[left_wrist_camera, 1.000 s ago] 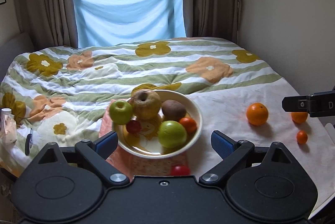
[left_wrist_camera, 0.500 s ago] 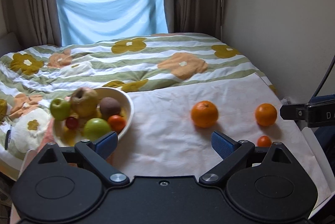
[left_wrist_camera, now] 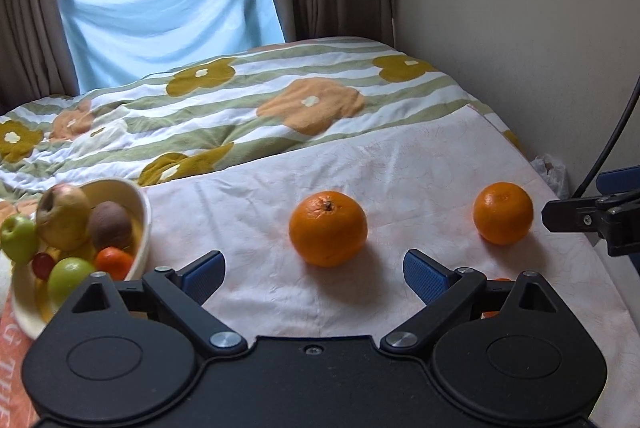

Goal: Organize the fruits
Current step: 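Grasp an orange with the left tool while the right tool grasps another orange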

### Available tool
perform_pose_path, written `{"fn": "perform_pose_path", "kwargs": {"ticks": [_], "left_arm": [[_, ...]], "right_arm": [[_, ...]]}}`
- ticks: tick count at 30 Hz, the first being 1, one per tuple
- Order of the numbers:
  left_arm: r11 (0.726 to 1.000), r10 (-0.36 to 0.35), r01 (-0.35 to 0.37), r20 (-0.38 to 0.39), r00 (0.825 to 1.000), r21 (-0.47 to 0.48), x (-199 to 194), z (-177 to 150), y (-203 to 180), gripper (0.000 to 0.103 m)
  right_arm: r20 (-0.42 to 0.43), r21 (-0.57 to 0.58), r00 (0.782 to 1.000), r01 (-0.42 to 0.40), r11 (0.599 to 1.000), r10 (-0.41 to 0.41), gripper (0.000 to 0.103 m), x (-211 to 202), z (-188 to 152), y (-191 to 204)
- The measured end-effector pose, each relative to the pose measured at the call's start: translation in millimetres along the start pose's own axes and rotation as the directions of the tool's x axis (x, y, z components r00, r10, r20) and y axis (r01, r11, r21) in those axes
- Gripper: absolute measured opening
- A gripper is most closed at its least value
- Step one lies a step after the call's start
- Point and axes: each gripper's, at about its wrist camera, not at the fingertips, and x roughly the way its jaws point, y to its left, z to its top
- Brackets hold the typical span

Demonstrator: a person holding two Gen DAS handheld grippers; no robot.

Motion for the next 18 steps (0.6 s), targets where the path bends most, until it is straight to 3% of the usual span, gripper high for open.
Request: {"fn": "perform_pose_path", "kwargs": {"ticks": [6,16,18], "left_arm": [[1.000,0.000,0.001,-0.019,1.000,0.015,39,8,-3,0.094],[0.999,-0.025,0.027,-0.062,0.998,0.019,70,8,-5,0.067],[0.999,-0.020,0.022,-0.055,0.998,0.027,70,8,-7,0.066]], "right_arm": [[-0.016,0.011,1.000,-0.010,1.000,0.010,0.103,29,-2,-7],[-0.041,0.005,0.999,-0.026,1.000,0.026,0.096,61,-4,-8],[-0.047,0.001,0.999,-0.026,1.000,0.026,0.094,66,-4,-7]]}}
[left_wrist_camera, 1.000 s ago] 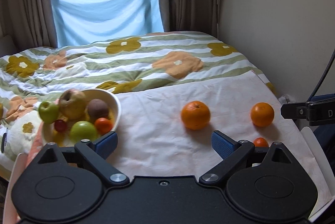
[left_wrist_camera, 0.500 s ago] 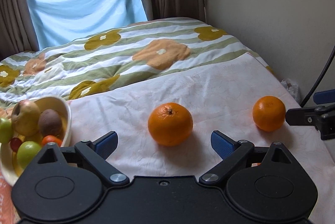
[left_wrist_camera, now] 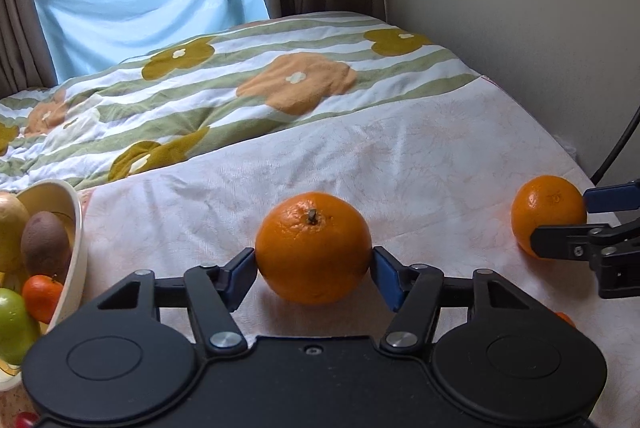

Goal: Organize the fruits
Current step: 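Grasp an orange with the left tool while the right tool grasps another orange, then carry both held oranges to the white bowl with both tools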

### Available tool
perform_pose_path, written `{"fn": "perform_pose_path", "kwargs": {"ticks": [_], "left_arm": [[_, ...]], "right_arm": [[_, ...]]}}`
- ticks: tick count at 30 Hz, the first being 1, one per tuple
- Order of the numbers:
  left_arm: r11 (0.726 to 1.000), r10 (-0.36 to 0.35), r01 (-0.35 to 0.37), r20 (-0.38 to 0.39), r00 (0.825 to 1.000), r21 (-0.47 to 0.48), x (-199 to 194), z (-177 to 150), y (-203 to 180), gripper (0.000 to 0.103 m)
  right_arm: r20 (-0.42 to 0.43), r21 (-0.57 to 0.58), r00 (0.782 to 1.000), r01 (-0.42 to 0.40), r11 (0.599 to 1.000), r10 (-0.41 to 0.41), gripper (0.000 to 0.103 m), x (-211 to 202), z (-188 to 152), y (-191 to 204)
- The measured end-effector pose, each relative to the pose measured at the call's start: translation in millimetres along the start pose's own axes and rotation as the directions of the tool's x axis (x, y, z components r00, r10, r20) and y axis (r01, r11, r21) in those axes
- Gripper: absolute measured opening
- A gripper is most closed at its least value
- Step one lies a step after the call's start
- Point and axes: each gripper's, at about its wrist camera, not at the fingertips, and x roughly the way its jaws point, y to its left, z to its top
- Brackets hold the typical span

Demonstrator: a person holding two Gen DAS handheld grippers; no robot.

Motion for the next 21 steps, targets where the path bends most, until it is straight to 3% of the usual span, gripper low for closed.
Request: {"fn": "perform_pose_path", "kwargs": {"ticks": [14,21], "left_arm": [[1.000,0.004,-0.004,0.012,1.000,0.015,-4,-4,-2,0.065],[1.000,0.002,-0.003,0.042,0.999,0.019,-19,-10,-2,0.064]], "right_arm": [[-0.005,-0.016,1.000,-0.014,1.000,0.014,0.074,13,1,6],[0.011,-0.021,1.000,-0.022,1.000,0.022,0.073,7,3,11]]}}
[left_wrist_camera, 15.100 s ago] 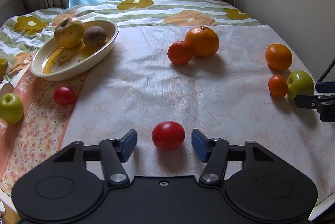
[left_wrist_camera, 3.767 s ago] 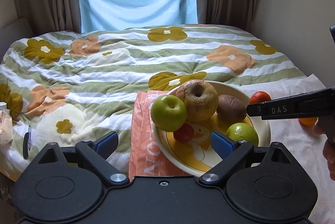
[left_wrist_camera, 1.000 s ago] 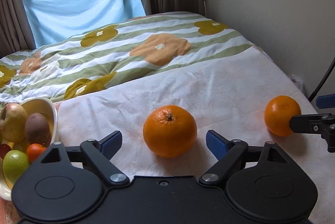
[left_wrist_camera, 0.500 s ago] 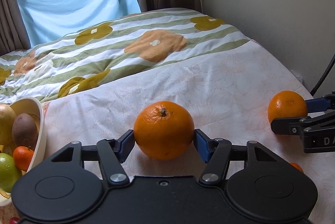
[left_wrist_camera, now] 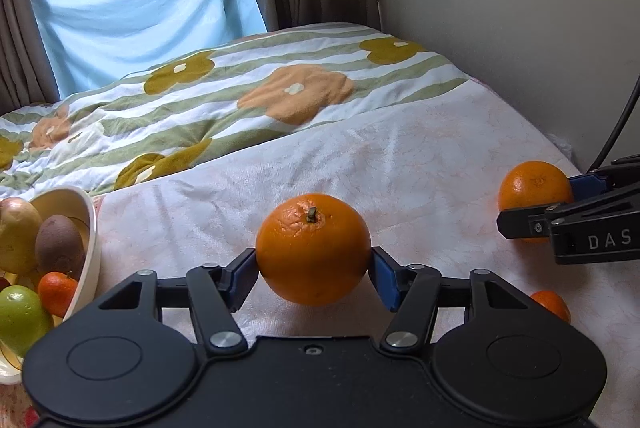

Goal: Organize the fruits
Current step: 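Carry both held oranges to the white bowl with both tools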

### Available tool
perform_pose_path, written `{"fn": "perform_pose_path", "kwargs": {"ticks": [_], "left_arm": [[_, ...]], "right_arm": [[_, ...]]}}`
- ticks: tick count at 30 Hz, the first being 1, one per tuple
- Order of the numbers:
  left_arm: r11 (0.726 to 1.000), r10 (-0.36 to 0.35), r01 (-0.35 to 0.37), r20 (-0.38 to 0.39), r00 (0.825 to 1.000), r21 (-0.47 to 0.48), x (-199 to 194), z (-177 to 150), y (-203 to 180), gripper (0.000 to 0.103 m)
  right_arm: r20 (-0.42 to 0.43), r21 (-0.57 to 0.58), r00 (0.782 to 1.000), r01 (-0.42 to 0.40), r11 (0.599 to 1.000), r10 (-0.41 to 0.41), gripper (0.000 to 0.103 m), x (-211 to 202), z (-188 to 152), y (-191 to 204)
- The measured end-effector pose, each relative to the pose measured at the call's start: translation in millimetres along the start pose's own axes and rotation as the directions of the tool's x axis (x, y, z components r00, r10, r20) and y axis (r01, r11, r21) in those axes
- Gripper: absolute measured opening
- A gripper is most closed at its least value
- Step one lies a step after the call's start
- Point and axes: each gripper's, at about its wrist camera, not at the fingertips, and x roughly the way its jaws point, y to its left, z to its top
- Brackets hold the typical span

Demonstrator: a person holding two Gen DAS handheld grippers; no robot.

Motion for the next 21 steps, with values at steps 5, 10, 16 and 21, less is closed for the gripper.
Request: {"fn": "perform_pose_path", "kwargs": {"ticks": [5,10,16,21], "left_arm": [[1.000,0.005,-0.005,0.037,0.999,-0.015,-21,1,3,0.064],[0.998,0.015,-0.012,0.064,0.998,-0.057,-46,3,11,0.064],[0.993,0.041,-0.029,0.104,0.994,-0.113,-83,5,25,0.064],[0.988,0.064,-0.043,0.138,0.988,-0.150,-116,4,44,0.064]], "right_arm": [[0.024,-0.027,1.000,-0.006,1.000,0.007,0.072,-14,4,11],[0.043,-0.038,0.999,-0.025,0.999,0.027,0.072,-33,13,25],[0.067,-0.054,0.996,-0.046,0.997,0.050,0.072,-61,25,46],[0.088,-0.069,0.993,-0.069,0.995,0.075,0.072,-82,34,75]]}}
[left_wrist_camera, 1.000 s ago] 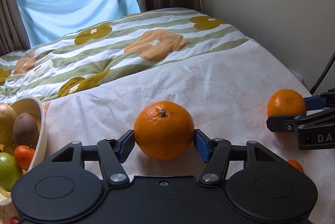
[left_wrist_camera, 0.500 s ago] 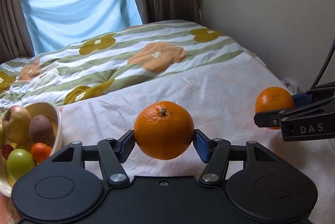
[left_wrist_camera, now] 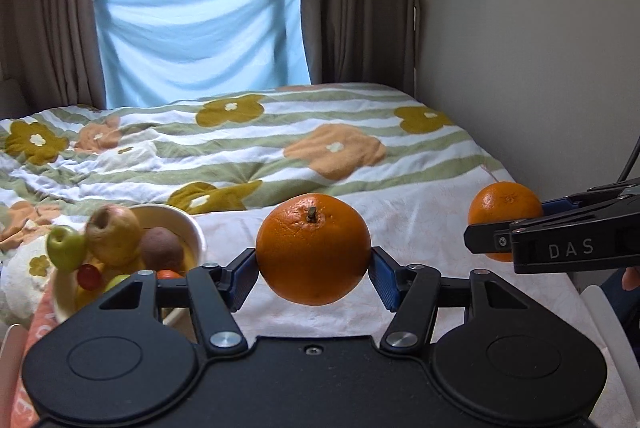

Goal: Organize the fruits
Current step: 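Carry both held oranges to the white bowl with both tools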

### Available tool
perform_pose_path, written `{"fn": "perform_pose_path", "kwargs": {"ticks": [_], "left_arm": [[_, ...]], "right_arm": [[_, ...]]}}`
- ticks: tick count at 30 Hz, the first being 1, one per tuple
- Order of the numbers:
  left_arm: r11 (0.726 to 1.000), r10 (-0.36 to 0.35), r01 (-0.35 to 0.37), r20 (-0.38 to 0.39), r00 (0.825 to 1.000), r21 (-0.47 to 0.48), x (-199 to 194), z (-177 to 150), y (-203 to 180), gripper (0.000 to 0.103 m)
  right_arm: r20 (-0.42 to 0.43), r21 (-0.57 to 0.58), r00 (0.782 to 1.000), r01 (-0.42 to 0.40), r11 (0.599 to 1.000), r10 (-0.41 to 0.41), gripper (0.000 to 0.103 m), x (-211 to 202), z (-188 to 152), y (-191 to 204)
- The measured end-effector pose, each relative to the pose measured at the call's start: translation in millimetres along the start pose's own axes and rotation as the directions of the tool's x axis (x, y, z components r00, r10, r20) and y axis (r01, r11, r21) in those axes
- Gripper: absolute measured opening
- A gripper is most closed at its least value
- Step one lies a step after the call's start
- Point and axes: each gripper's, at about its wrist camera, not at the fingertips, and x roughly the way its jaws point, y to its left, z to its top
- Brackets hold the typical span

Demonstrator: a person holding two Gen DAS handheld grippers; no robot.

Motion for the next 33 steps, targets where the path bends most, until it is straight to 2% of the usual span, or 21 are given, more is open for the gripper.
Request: {"fn": "perform_pose_path", "kwargs": {"ticks": [6,17,24,33], "left_arm": [[1.000,0.022,-0.021,0.013,1.000,-0.019,-25,2,39,0.064],[0.997,0.070,-0.070,0.000,0.998,-0.028,-36,-4,125,0.064],[0.998,0.069,-0.069,-0.029,0.997,-0.011,-23,-12,168,0.064],[0.999,0.041,-0.038,-0.094,0.995,0.036,17,-27,209,0.064]], "right_arm": [[0.023,-0.013,1.000,-0.020,1.000,0.020,0.072,-8,14,46],[0.025,-0.014,0.998,-0.051,0.999,0.052,0.072,8,29,130],[0.012,-0.009,0.998,-0.054,0.998,0.054,0.072,30,33,174],[-0.013,0.007,0.999,-0.039,0.999,0.039,0.072,71,37,213]]}}
